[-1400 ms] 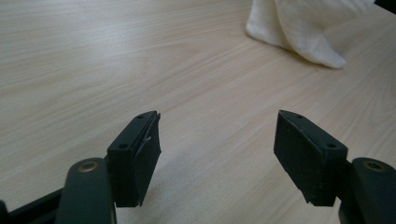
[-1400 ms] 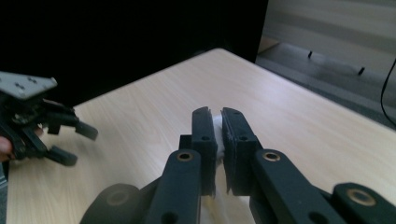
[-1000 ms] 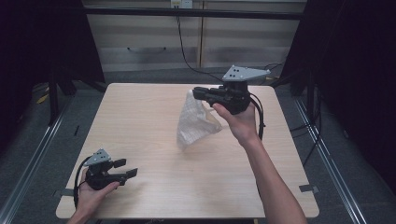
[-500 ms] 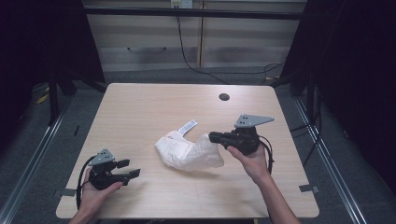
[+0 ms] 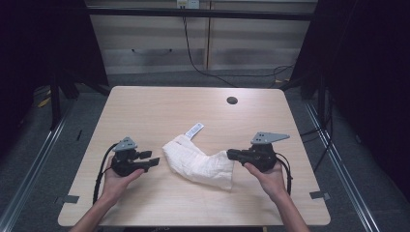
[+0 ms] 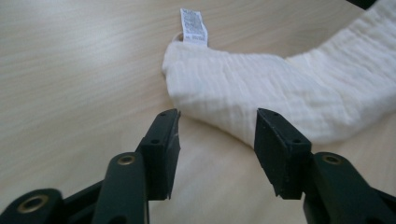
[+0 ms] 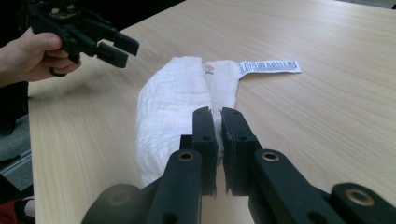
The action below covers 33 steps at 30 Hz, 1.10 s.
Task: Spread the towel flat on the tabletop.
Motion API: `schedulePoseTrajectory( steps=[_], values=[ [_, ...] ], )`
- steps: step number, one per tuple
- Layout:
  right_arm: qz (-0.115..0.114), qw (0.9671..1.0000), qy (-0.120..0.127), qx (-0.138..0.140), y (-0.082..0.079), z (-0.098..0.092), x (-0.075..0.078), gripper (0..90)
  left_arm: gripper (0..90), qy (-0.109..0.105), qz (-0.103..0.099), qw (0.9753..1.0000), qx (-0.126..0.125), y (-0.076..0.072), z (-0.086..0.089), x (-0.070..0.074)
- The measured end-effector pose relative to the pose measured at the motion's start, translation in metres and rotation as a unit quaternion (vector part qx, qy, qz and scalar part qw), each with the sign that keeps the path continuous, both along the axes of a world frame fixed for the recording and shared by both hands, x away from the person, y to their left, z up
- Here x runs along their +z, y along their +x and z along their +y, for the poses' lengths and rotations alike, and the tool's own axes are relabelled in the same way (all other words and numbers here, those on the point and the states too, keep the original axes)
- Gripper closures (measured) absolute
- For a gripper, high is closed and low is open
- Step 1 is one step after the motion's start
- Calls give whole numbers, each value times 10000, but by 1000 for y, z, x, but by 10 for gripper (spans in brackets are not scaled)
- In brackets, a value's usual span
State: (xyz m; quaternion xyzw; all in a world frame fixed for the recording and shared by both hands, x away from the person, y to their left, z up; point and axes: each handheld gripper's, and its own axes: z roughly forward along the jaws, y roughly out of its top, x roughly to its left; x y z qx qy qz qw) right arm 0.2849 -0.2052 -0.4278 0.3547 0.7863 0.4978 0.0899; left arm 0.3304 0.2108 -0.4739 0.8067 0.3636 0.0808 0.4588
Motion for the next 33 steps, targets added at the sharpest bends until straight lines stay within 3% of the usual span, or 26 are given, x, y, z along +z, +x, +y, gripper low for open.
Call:
schedulePoseTrajectory(
  steps=[6,8,9,10,11,13,17,22,33],
  values=[
    [77,9999,21,-81,-1,-5,-10,846,396,30,184,9996,201,29,-25,-13],
    [104,9999,17,-79,-2,-7,-13,846,429,98,242,9995,156,33,-33,-19],
    [115,9999,-5,-89,-2,-7,-15,846,489,149,239,9996,63,33,-36,-22],
    [129,9999,-29,-104,-2,-8,-17,846,576,195,242,9995,-6,32,-39,-24],
    [147,9998,-45,-110,-2,-8,-18,845,630,396,184,9990,-123,31,-43,-27],
    [193,9996,-115,-141,-2,-10,-22,844,760,486,159,9984,-232,28,-47,-29],
    [304,9990,-230,-250,-1,-15,-29,840,897,562,153,9978,-310,23,-48,-27],
    [530,9956,-595,-487,1,-26,-46,823,900,598,256,9967,-486,14,-43,-26],
    [813,9903,-797,-792,16,-32,-68,761,900,560,333,9940,-877,-21,-29,-22]
  ],
)
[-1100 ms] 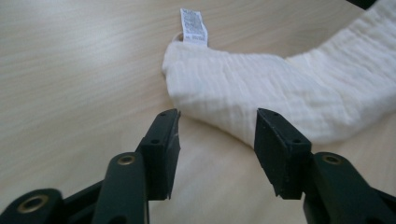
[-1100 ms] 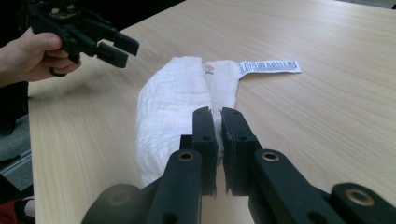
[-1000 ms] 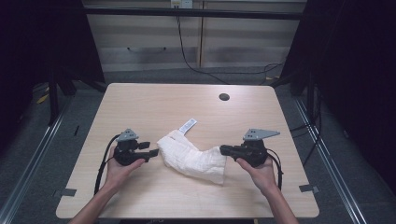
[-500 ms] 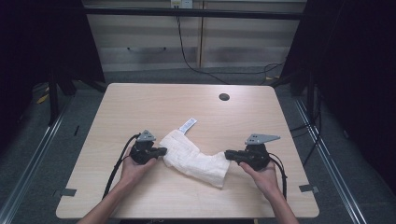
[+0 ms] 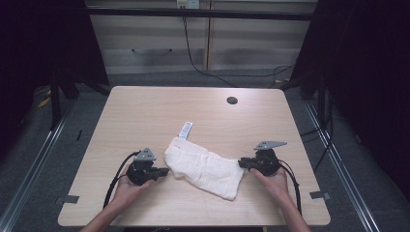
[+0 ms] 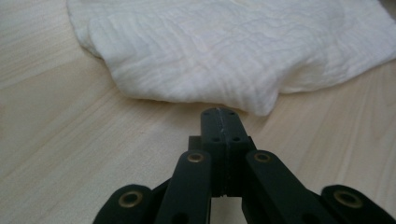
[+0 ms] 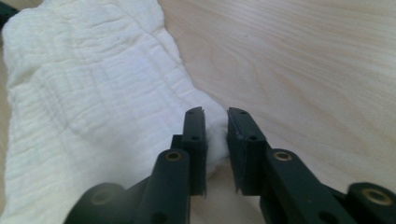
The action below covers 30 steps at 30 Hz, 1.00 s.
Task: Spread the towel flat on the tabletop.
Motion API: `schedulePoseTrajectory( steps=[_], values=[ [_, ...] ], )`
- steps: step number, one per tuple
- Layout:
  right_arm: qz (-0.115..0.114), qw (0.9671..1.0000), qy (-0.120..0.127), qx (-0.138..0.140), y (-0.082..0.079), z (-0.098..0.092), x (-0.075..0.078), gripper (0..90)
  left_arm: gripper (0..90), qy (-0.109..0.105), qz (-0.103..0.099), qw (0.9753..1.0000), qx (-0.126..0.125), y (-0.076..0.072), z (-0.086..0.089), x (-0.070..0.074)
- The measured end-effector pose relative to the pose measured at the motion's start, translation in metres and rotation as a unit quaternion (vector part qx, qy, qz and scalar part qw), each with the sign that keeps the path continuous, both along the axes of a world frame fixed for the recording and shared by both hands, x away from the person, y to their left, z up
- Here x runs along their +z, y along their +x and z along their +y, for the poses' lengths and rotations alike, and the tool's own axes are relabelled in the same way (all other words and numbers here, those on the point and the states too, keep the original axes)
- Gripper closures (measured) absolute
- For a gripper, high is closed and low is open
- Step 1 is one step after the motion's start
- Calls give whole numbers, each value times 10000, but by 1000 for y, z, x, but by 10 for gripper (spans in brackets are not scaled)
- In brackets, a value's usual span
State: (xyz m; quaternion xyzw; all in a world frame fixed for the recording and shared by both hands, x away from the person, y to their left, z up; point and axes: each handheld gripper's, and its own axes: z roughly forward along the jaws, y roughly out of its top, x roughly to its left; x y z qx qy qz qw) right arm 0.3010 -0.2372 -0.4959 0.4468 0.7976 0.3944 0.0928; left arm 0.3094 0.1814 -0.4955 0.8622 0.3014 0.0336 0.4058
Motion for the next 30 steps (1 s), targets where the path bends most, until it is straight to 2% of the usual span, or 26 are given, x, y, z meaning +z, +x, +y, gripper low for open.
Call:
schedulePoseTrajectory(
  steps=[2,5,7,9,11,12,15,17,19,20,22,27,30],
  values=[
    [-26,10000,34,-25,4,0,-1,741,899,-174,-42,9998,127,4,3,4],
    [-96,9999,107,-92,6,-2,0,738,834,-249,-117,9991,333,13,5,8],
    [-128,9997,193,-105,5,-4,3,785,780,-310,-171,9981,507,19,5,9],
    [-125,9996,263,-63,4,-5,4,836,682,-368,-228,9971,624,24,4,10],
    [-114,9996,261,-87,4,-6,4,822,612,-286,-228,9965,746,30,0,9],
    [-100,9995,269,-107,3,-7,4,803,580,-314,-227,9962,785,33,-1,8],
    [-39,9997,215,-125,2,-8,1,764,548,-372,-169,9953,874,41,-5,4],
    [-8,9998,169,-127,2,-8,-1,734,605,-227,-117,9965,793,43,-8,-1],
    [66,9998,110,-123,1,-8,-3,737,738,72,-129,9982,589,42,-12,-6],
    [62,9999,82,-106,1,-8,-4,767,783,84,-83,9984,559,42,-14,-8],
    [71,9999,65,-87,0,-7,-4,837,831,85,-116,9986,502,41,-14,-7],
    [-132,9998,79,-153,-2,-7,1,875,865,106,-83,9991,398,34,-14,-7],
    [-360,9991,156,-146,-5,-7,7,878,866,133,-81,9993,328,28,-12,-5]
  ],
)
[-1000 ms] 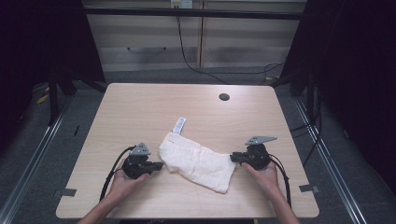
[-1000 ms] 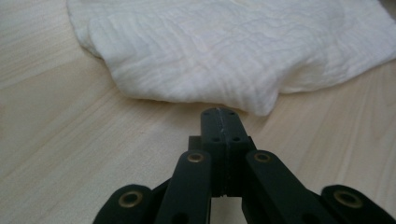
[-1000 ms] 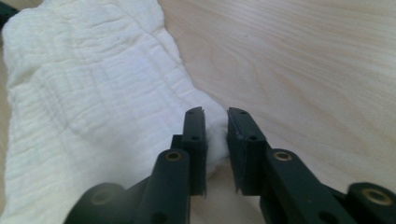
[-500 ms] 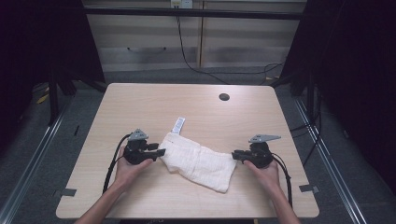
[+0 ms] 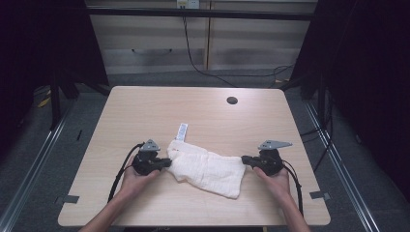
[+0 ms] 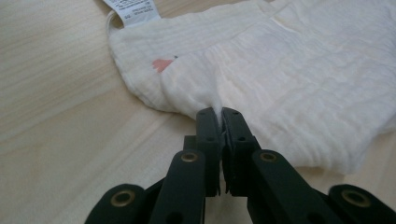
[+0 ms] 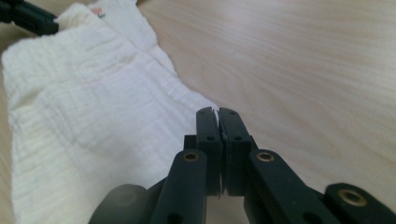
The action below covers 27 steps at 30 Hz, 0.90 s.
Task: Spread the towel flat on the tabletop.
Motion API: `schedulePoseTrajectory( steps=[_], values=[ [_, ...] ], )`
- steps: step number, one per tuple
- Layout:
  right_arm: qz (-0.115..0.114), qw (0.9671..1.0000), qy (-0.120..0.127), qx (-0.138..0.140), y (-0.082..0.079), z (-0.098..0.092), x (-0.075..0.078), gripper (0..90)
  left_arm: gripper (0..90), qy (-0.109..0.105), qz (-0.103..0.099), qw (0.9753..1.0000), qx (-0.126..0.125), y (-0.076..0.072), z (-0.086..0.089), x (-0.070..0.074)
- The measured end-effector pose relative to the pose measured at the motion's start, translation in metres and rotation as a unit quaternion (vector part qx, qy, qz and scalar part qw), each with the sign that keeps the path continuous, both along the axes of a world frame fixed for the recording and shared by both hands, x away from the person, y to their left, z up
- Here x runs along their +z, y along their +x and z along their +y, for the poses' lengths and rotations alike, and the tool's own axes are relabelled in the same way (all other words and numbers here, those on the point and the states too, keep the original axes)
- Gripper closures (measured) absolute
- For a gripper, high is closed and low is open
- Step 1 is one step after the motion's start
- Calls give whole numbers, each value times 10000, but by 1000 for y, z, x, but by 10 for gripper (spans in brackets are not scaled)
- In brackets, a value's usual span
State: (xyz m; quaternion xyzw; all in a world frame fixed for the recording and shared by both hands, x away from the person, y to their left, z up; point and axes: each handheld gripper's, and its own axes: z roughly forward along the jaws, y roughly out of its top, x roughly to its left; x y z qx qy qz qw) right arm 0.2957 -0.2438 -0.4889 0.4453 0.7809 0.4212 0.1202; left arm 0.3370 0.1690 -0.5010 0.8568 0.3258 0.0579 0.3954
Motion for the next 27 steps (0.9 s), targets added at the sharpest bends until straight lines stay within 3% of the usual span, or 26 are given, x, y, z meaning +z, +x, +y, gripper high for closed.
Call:
schedulePoseTrajectory(
  steps=[4,7,11,13,16,21,23,26,27],
  values=[
    [-281,9994,189,67,-5,3,10,878,866,-10,55,10000,-82,-13,3,1],
    [-332,9987,333,196,-8,8,15,878,866,7,122,9997,-228,-26,6,2],
    [-239,9981,316,477,-13,19,12,878,862,-126,286,9989,-358,-40,13,3],
    [-106,9974,249,671,-17,25,8,879,835,-252,215,9986,-418,-43,17,8],
    [49,9962,98,866,-25,34,1,878,776,-460,121,9987,-183,-39,26,16],
    [212,9950,-78,973,-27,38,-7,879,696,-500,-60,9984,242,-22,34,21],
    [262,9950,-75,962,-26,38,-11,879,651,-664,-146,9969,406,-16,36,25],
    [281,9949,-89,966,-25,39,-12,880,621,-626,-231,9969,418,-8,36,29],
    [286,9948,-75,971,-25,39,-12,881,609,-579,-128,9974,418,-2,35,26]
  ],
)
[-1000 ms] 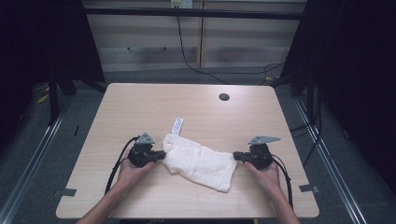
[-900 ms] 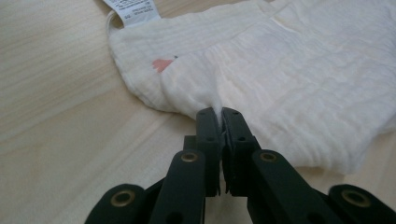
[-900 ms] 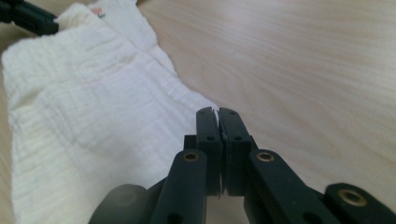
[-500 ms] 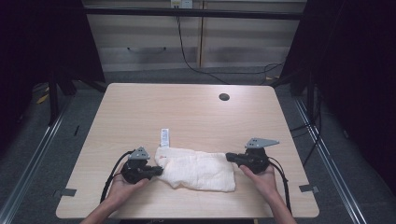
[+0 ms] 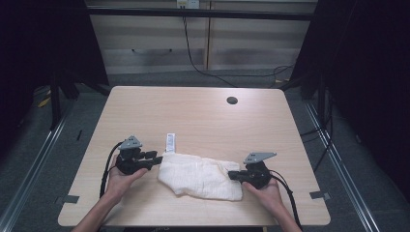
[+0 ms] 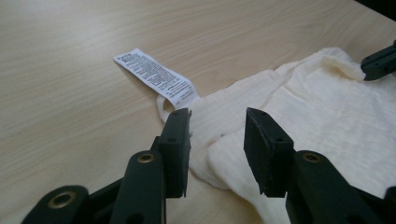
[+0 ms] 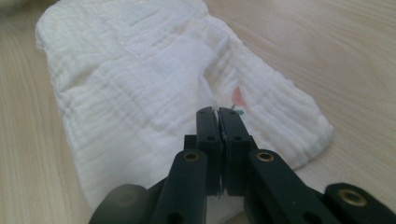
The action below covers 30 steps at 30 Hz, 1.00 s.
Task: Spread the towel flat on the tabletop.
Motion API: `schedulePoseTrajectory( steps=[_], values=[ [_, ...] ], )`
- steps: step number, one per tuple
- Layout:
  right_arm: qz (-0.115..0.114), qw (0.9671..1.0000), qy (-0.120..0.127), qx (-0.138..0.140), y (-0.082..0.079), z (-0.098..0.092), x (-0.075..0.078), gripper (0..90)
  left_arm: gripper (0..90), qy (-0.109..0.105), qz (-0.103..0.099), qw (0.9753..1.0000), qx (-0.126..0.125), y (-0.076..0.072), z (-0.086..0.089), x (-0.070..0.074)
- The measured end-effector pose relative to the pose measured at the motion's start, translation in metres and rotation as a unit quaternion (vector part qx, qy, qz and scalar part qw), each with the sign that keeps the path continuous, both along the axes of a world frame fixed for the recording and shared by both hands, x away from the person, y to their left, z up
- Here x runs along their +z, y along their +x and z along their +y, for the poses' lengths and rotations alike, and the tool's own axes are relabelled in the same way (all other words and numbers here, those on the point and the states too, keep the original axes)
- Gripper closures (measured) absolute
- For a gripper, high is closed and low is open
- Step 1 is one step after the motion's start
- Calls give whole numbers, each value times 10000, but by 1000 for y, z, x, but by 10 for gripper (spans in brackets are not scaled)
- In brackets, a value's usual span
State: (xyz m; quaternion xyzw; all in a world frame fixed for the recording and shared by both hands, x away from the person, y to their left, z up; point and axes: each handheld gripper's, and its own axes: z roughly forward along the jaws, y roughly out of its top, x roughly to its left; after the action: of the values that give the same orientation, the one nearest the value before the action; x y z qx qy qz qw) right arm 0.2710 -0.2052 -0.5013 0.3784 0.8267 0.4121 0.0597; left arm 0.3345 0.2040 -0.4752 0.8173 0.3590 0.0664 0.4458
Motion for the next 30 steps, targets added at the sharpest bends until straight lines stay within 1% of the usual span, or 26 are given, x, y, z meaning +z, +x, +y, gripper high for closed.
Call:
schedulePoseTrajectory(
  steps=[2,3,4,5,7,8,9,12,13,14,16,17,19,20,21,22,25,27,30],
  values=[
    [34,10000,15,-1,1,0,-1,882,564,96,155,9998,31,7,-3,-8],
    [28,10000,9,-3,1,0,-1,882,551,41,198,9998,18,8,-4,-12],
    [30,10000,9,-12,1,0,-1,882,548,39,215,9998,10,9,-5,-14],
    [31,10000,8,-19,1,0,-1,883,542,108,204,9997,-38,9,-6,-15],
    [26,10000,11,-20,2,-1,-1,883,538,137,179,9997,-113,8,-9,-16],
    [25,10000,17,-20,2,-1,-1,883,539,151,198,9996,-146,8,-10,-17],
    [32,10000,23,-33,3,-1,-1,882,546,188,264,9993,-205,9,-12,-19],
    [18,10000,23,-63,3,-1,-1,883,583,329,209,9987,-319,7,-16,-24],
    [21,10000,16,-80,3,-1,-1,882,590,307,221,9985,-407,5,-17,-26],
    [24,9999,-1,-99,3,-1,-1,882,605,357,225,9980,-474,4,-18,-27],
    [2,9999,-28,-101,4,-1,-1,882,613,418,104,9980,-463,1,-19,-28],
    [-3,9999,-23,-105,4,-1,-1,882,649,433,86,9980,-459,0,-20,-28],
    [5,9999,0,-109,5,-1,-1,883,756,577,7,9972,-467,-1,-22,-28],
    [4,9999,-12,-116,5,-1,-1,883,815,614,-10,9967,-522,-1,-22,-28],
    [9,9999,-12,-129,5,-1,-1,882,860,586,-21,9969,-525,-1,-22,-27],
    [9,9999,-17,-133,5,-1,-1,882,871,591,-32,9968,-531,-2,-22,-27],
    [28,9999,7,-152,5,-1,0,883,878,460,6,9976,-509,-2,-20,-25],
    [12,9999,-7,-139,6,-2,1,884,878,340,-22,9981,-514,-2,-17,-22],
    [-12,9997,82,-213,6,-5,4,884,879,220,-100,9986,-480,-6,-12,-17]
  ],
)
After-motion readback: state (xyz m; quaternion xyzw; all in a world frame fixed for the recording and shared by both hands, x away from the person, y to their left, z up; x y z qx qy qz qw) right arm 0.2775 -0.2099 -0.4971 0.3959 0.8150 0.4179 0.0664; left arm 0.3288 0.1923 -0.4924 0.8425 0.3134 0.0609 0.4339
